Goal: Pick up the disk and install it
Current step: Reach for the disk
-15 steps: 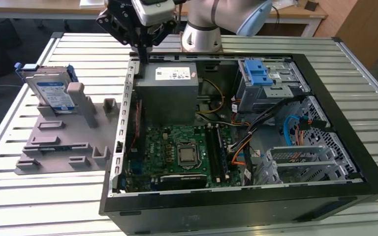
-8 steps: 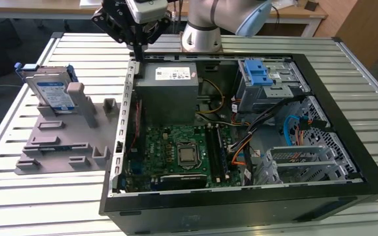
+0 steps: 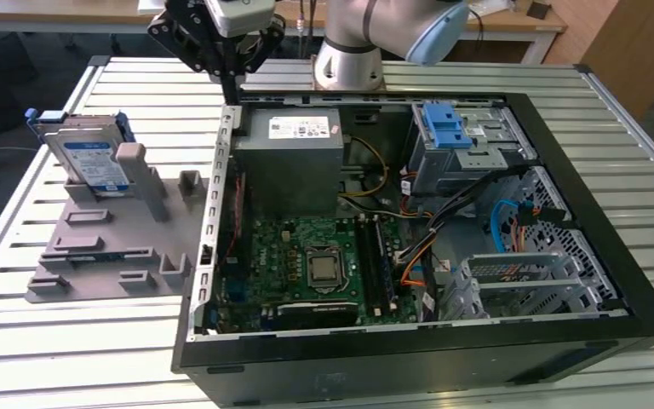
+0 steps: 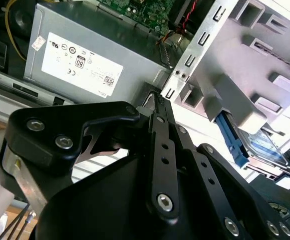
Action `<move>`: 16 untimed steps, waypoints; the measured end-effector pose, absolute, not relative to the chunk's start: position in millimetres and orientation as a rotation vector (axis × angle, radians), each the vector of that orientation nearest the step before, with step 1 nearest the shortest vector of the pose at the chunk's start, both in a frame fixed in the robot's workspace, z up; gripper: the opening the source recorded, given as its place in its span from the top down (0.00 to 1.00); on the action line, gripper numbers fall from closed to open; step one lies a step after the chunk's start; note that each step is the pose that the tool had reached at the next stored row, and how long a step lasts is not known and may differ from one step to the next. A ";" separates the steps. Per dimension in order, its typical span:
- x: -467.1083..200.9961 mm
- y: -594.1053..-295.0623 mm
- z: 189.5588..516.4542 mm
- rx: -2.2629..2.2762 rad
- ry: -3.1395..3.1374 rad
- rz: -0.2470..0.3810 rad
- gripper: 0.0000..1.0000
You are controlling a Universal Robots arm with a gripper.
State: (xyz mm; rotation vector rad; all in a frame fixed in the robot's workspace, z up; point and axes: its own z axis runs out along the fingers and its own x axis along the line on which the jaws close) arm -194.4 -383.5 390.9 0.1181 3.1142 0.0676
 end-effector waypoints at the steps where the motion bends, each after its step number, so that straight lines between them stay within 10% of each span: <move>1: -195.7 -383.1 390.9 0.118 3.114 0.068 0.89; 16: -215.7 -379.6 390.5 0.118 3.114 0.068 0.89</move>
